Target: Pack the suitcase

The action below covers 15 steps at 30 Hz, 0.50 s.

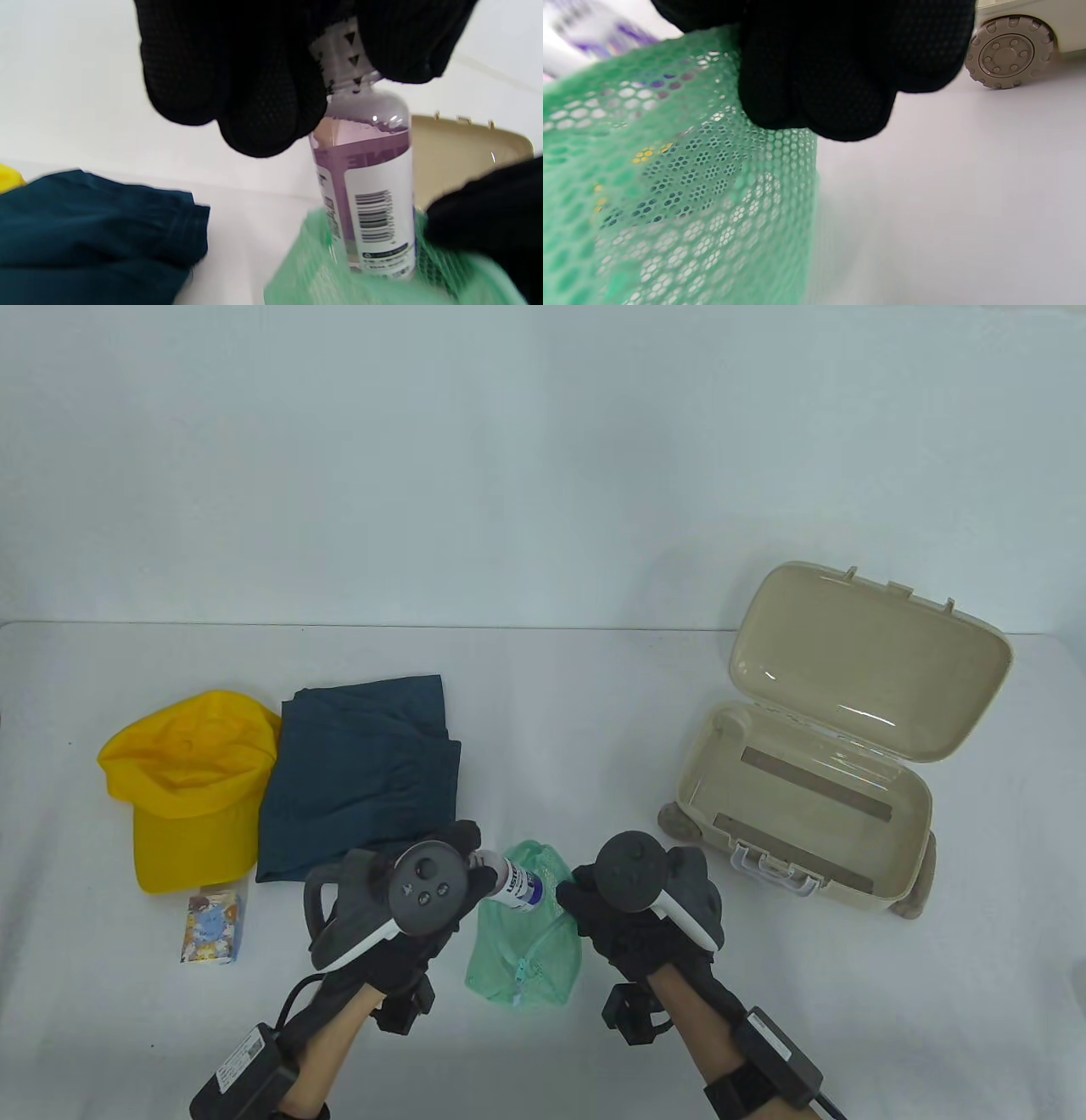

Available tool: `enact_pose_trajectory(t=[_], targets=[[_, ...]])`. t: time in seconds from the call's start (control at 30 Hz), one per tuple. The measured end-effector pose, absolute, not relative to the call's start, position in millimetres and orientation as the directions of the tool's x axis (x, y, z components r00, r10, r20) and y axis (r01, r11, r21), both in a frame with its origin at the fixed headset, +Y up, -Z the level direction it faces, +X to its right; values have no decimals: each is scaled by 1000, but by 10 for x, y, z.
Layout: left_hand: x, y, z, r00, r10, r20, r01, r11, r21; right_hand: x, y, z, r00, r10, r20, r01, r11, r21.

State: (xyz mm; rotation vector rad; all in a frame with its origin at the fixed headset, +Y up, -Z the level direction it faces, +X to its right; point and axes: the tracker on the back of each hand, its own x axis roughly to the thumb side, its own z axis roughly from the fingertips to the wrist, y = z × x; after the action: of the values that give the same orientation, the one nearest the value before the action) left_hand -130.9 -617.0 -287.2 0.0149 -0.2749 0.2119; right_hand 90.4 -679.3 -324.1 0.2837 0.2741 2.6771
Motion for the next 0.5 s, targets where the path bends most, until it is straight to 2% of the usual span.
enact_pose_trajectory(t=[0.13, 0.5], targets=[[-1195, -6315, -2943, 922, 192, 337, -155, 979, -132, 899, -6798, -3240, -886, 437, 157, -398, -888, 230], [-837, -6460, -3193, 874, 101, 476, 77, 937, -341, 825, -6817, -3218, -883, 427, 194, -378, -893, 243]])
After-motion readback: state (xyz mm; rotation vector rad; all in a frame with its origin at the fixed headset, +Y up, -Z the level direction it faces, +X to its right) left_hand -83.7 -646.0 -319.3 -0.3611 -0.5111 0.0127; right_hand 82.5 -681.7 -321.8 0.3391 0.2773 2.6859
